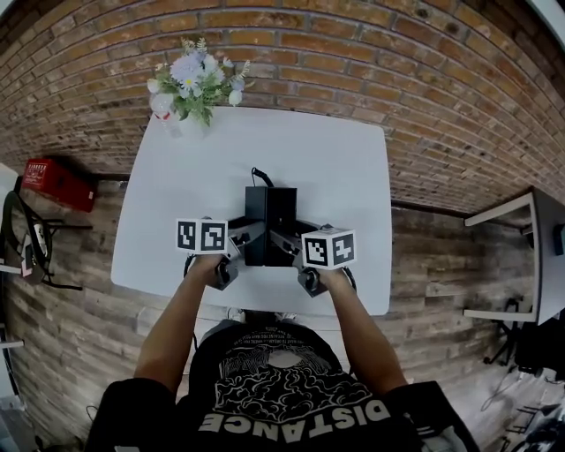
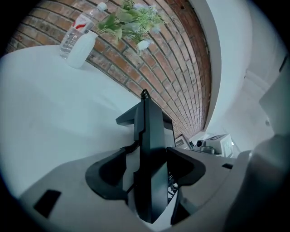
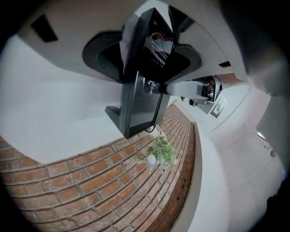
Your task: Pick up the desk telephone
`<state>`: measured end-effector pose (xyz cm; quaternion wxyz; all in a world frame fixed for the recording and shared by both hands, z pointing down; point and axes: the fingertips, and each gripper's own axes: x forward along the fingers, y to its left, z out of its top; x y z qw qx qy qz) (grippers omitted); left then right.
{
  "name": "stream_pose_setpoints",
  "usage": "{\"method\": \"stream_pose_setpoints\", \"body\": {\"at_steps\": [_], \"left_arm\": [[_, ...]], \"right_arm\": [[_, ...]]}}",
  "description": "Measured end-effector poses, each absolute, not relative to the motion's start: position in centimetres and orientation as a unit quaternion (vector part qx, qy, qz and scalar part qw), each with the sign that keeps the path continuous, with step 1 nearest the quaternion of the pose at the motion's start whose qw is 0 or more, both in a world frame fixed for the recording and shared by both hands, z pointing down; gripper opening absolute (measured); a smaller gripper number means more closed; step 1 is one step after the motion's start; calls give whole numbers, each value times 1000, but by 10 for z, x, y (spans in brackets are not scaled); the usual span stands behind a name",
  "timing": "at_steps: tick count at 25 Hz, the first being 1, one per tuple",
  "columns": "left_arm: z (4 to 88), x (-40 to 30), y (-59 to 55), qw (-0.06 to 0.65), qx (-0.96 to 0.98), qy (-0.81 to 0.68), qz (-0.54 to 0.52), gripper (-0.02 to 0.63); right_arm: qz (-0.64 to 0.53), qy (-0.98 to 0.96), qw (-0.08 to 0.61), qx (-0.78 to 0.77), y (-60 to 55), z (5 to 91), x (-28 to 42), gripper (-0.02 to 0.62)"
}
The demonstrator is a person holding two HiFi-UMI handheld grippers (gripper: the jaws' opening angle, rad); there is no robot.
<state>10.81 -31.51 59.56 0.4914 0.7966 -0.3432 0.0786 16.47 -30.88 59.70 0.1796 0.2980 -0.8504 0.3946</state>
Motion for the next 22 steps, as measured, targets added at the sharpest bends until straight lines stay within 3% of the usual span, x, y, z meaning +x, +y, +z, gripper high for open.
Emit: {"method": "stream_pose_setpoints", "body": {"at_steps": [6, 9, 22], "left_arm": [[594, 114, -315, 491, 804, -329, 72, 260], [590, 120, -313, 501, 803, -317, 59, 201], [574, 118, -312, 491, 804, -332, 50, 198]], "right_arm": [[400, -849, 166, 304, -309, 598, 164, 273], [405, -847, 159, 306, -309, 598, 164, 270], [401, -848, 147, 315, -308, 580, 163, 256]]}}
